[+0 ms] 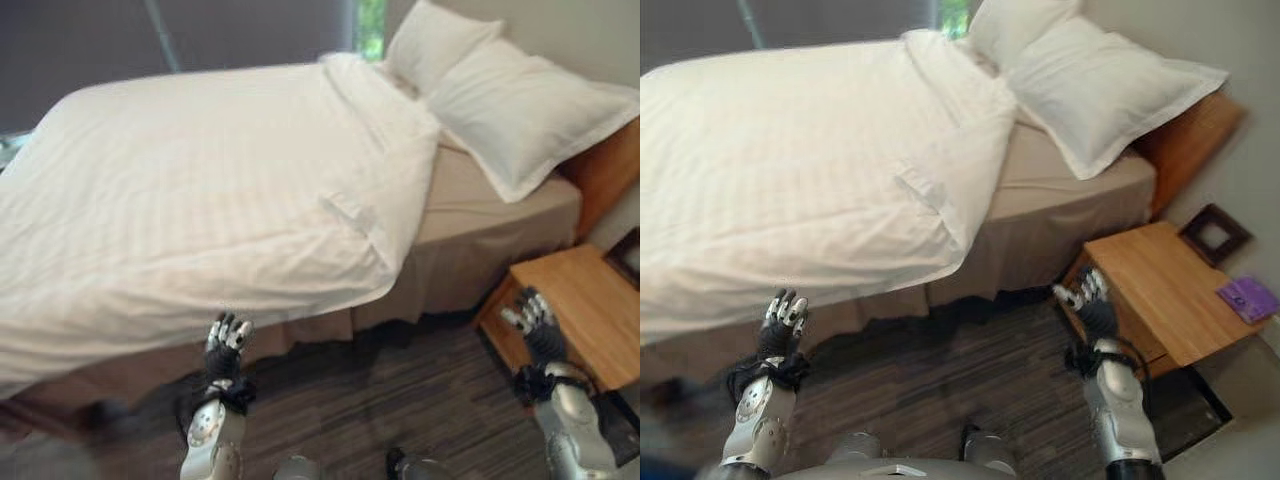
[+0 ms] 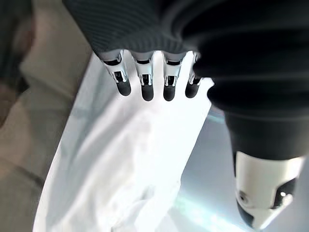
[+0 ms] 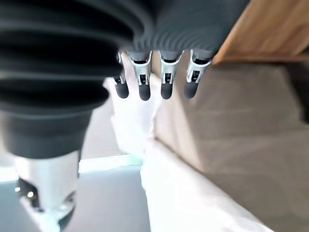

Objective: Making the bed.

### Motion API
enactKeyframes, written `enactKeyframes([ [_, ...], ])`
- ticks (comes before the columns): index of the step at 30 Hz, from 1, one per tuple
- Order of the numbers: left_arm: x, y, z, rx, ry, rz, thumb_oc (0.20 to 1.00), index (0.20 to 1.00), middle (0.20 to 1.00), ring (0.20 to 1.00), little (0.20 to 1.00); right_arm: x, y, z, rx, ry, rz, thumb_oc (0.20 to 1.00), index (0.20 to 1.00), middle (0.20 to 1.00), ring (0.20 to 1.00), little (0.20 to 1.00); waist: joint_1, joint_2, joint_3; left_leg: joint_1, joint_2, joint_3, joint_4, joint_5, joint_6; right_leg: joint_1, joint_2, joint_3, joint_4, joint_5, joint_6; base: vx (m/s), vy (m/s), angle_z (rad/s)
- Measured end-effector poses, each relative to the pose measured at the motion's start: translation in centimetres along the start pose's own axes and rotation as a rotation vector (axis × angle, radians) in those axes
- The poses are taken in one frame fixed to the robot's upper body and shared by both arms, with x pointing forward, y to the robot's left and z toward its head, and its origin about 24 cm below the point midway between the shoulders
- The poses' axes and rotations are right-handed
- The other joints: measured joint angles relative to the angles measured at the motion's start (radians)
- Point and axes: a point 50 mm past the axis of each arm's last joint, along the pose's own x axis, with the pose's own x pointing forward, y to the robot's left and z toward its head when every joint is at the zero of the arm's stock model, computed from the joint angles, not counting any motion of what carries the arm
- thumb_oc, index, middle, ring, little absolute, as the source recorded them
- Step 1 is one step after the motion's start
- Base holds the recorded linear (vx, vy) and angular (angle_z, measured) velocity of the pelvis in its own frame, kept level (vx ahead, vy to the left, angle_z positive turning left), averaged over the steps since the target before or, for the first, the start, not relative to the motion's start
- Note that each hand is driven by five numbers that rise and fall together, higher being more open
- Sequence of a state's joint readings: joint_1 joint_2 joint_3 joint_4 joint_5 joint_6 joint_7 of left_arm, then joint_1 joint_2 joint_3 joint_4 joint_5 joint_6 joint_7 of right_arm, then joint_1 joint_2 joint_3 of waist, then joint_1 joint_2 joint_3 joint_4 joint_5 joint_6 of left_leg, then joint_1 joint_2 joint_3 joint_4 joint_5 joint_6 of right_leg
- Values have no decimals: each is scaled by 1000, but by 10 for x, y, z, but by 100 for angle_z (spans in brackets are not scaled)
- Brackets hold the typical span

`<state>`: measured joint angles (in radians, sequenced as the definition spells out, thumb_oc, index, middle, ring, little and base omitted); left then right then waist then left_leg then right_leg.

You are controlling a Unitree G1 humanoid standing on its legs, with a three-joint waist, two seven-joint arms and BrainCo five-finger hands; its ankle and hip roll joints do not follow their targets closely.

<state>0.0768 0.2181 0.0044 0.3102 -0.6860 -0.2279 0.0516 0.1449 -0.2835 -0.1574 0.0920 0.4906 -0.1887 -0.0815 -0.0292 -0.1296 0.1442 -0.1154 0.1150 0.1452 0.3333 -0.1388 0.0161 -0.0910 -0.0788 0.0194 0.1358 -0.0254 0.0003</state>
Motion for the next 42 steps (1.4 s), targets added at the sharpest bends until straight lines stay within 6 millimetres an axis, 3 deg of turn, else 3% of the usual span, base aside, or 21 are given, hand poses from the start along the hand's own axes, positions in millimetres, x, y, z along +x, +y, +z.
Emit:
enactKeyframes([
  [2,1,-6,-1,-4,8,-37,1000,1000,1000,1000,1000,-3,-3,-2,-5,9,-13,1000,1000,1000,1000,1000,-1,26,-7,76,-67,92,-123,3,-2,18,29,-44,-60,26,-6,15,-162,78],
  [4,4,-16,-3,-20,15,-61,1000,1000,1000,1000,1000,-11,-12,-5,17,9,-82,1000,1000,1000,1000,1000,-45,33,-4,98,-102,199,-208,6,4,30,43,-92,-111,59,2,51,-43,86],
  [6,-1,-13,-1,-19,9,-60,1000,1000,1000,1000,1000,-7,2,-8,6,22,-32,1000,1000,1000,1000,1000,-45,75,-7,171,-128,108,-365,23,20,40,110,-87,-191,111,10,61,-26,-14],
  [7,-2,-7,-1,-19,8,-37,1000,1000,1000,1000,1000,-5,12,-11,25,33,-8,1000,1000,1000,1000,1000,-40,76,-2,195,-123,91,-420,82,10,44,123,-88,-211,108,8,63,24,-64],
  [10,-2,-7,-3,-19,21,-38,1000,1000,1000,1000,1000,-7,21,-15,53,44,14,1000,1000,1000,1000,1000,-39,87,7,191,-91,130,-421,112,7,41,130,-140,-200,78,31,47,48,-33],
  [12,-4,-4,-1,-25,14,-22,1000,1000,1000,1000,1000,-8,22,-16,36,56,40,1000,1000,1000,1000,1000,-42,94,8,206,-93,146,-415,110,3,3,115,-169,-120,66,21,34,60,-16],
  [18,-9,14,-3,-26,20,56,1000,1000,1000,1000,1000,-8,27,-18,2,87,102,1000,1000,1000,1000,1000,-13,116,0,196,-99,113,-389,111,-2,29,119,-179,-135,77,9,17,61,4],
  [22,-5,23,-5,-17,34,114,1000,1000,1000,1000,1000,-1,39,-14,2,70,149,1000,1000,1000,1000,1000,8,113,15,174,-112,97,-390,109,13,-73,94,-179,28,56,18,94,38,4],
  [23,-3,25,-8,3,48,130,1000,1000,1000,1000,1000,4,47,-12,5,57,175,1000,1000,1000,1000,1000,1,128,52,199,-100,90,-399,108,14,-142,77,-171,214,47,72,256,-50,16],
  [24,-4,24,-8,15,49,126,1000,1000,1000,1000,1000,2,49,-13,2,64,187,1000,1000,1000,1000,1000,-4,129,57,202,-100,78,-396,103,18,-192,65,-133,294,8,105,322,-89,41],
  [25,-4,23,-8,16,47,121,1000,1000,1000,1000,1000,1,48,-15,1,72,190,1000,1000,1000,1000,1000,-13,134,58,200,-103,70,-396,102,16,-215,38,-119,314,-12,108,386,-143,49],
  [28,-3,22,-3,31,32,106,1000,1000,1000,1000,1000,-1,51,-16,6,77,211,1000,1000,1000,1000,1000,-19,121,52,194,-112,55,-399,96,5,-240,-62,-68,195,-21,117,446,-179,35],
  [31,3,23,6,58,12,90,1000,1000,1000,1000,1000,-6,61,-23,18,106,258,1000,1000,1000,1000,1000,-26,102,43,193,-115,34,-390,85,-11,-220,-145,-15,-127,30,169,454,-210,8],
  [32,8,17,10,60,-7,73,1000,1000,1000,1000,1000,-11,66,-29,16,139,281,1000,1000,1000,1000,1000,-35,96,44,222,-98,26,-385,63,-37,-206,-167,-29,-236,67,179,488,-293,6],
  [35,9,7,14,78,-30,29,1000,1000,1000,1000,1000,-13,69,-32,-3,150,303,1000,1000,1000,1000,1000,-64,81,27,272,-43,-9,-384,24,-87,-172,-151,-116,-170,104,175,522,-389,34],
  [37,9,-5,15,84,-38,-22,1000,1000,1000,1000,1000,-14,69,-32,-17,151,324,1000,1000,1000,1000,1000,-88,79,-2,310,21,-56,-376,7,-123,-130,-85,-123,-74,108,152,377,-361,59],
  [38,7,-15,10,105,-23,-76,1000,1000,1000,1000,1000,-9,73,-37,-33,172,356,1000,1000,1000,1000,1000,-86,71,-12,274,91,-83,-208,19,-130,-119,-9,-120,8,83,65,403,-576,26],
  [39,7,-14,8,129,-15,-80,1000,1000,1000,1000,1000,-6,74,-37,-48,174,368,1000,1000,1000,1000,1000,-72,67,-17,235,111,-94,-105,40,-134,-110,11,-123,22,64,41,528,-717,-5],
  [40,10,-17,13,146,-26,-91,1000,1000,1000,1000,1000,1,73,-31,-66,151,382,1000,1000,1000,1000,1000,-67,64,-24,116,127,-133,95,81,-115,-113,35,-130,44,37,-6,339,-468,-6],
  [41,14,-25,27,163,-72,-137,1000,1000,1000,1000,1000,5,70,-20,-77,111,385,1000,1000,1000,1000,1000,-69,53,-19,-34,138,-159,304,208,-51,-115,47,-148,44,24,-42,331,-336,-10],
  [42,15,-31,55,213,-167,-211,1000,1000,1000,1000,1000,10,69,-8,-92,65,403,1000,1000,1000,1000,1000,-32,20,-7,-184,124,-172,520,286,-28,-77,62,-124,-3,23,-63,345,-260,-25],
])
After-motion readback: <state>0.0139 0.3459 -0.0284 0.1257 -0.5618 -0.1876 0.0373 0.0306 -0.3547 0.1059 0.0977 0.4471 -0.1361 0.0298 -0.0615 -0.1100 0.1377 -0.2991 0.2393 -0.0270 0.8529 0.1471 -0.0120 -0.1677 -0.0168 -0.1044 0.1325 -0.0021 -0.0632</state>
